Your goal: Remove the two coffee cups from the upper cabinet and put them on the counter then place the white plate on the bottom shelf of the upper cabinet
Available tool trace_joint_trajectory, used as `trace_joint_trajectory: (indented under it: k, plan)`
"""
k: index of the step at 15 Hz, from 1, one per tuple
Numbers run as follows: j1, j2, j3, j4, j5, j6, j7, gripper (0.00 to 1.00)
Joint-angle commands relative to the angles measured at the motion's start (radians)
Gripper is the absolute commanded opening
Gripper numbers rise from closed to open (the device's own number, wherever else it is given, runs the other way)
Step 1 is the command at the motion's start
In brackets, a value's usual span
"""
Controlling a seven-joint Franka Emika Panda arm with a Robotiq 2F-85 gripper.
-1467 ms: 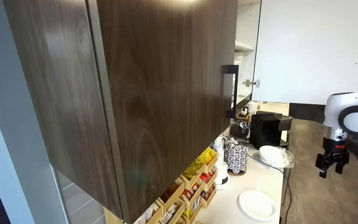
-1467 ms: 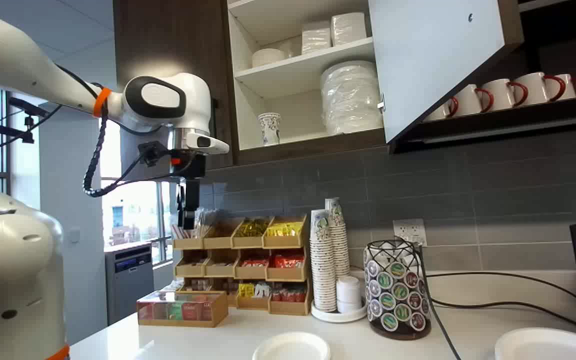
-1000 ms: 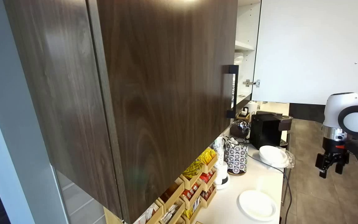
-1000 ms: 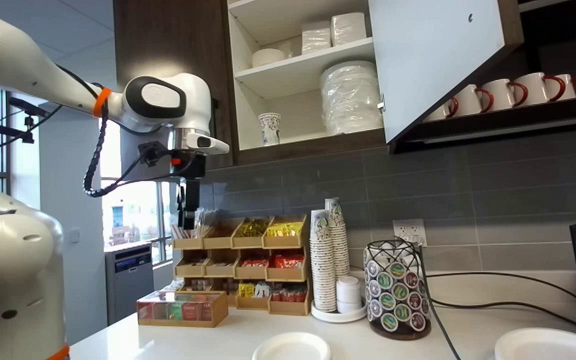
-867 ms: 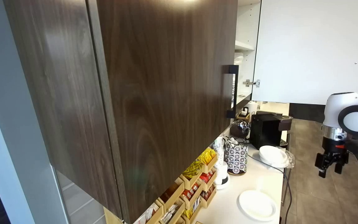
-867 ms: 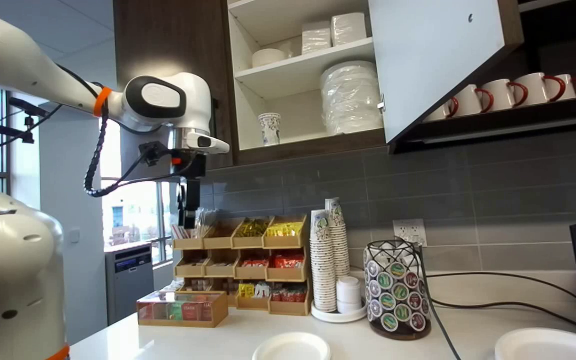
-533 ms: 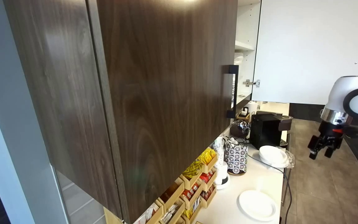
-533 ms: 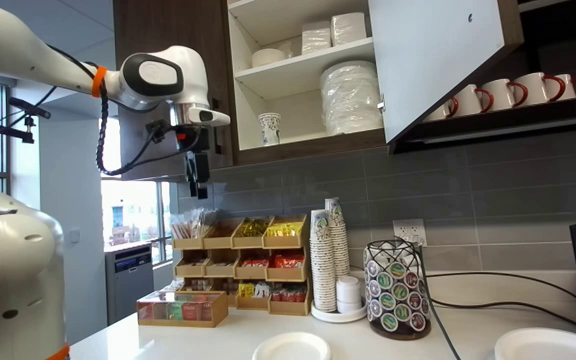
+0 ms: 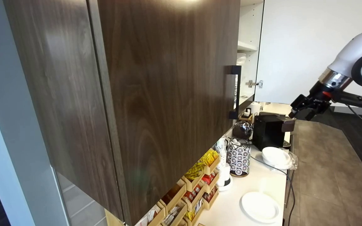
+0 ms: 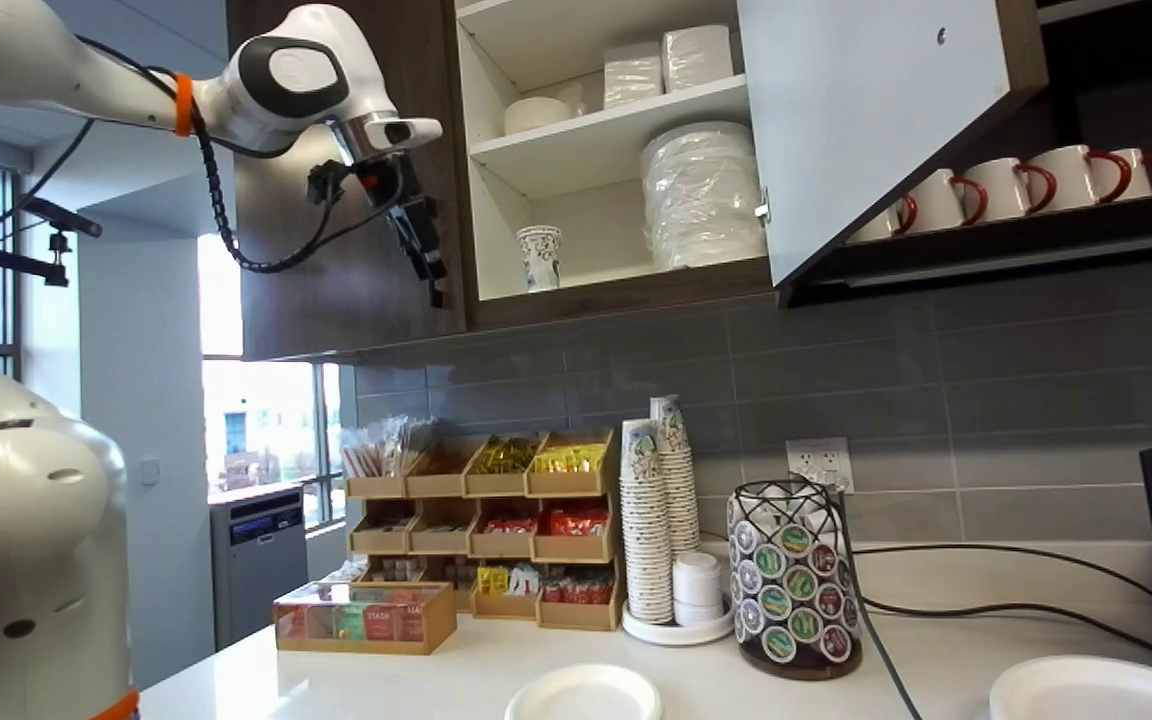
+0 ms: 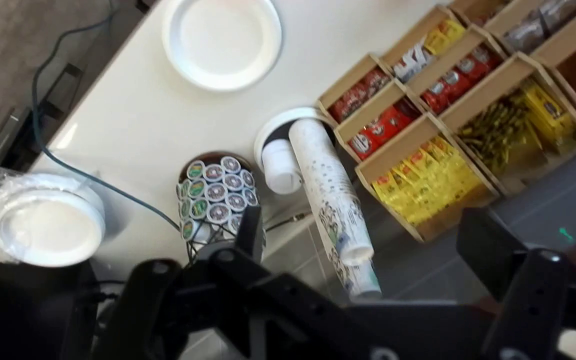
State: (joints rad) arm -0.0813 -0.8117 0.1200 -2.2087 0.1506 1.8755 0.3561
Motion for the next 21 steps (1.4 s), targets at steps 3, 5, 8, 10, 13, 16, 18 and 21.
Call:
trace_joint_trajectory:
  k: [3, 5, 8, 10, 13, 16, 18, 21]
  plan:
    - [-0.002, 0.098, 0.058, 0.127, -0.018, 0.089, 0.092, 1.0]
    - [-0.004, 0.14, 0.069, 0.167, -0.022, 0.098, 0.106, 1.0]
    - [-0.014, 0.153, 0.068, 0.18, -0.006, 0.105, 0.143, 1.0]
    - [-0.025, 0.178, 0.074, 0.213, -0.015, 0.136, 0.164, 1.0]
    - [-0.039, 0.236, 0.08, 0.293, -0.03, 0.192, 0.194, 1.0]
    - [-0.036, 0.317, 0.089, 0.391, -0.044, 0.231, 0.2, 1.0]
    - [-0.029, 0.371, 0.1, 0.453, -0.066, 0.244, 0.197, 1.0]
    - [-0.025, 0.45, 0.119, 0.537, -0.114, 0.269, 0.206, 1.0]
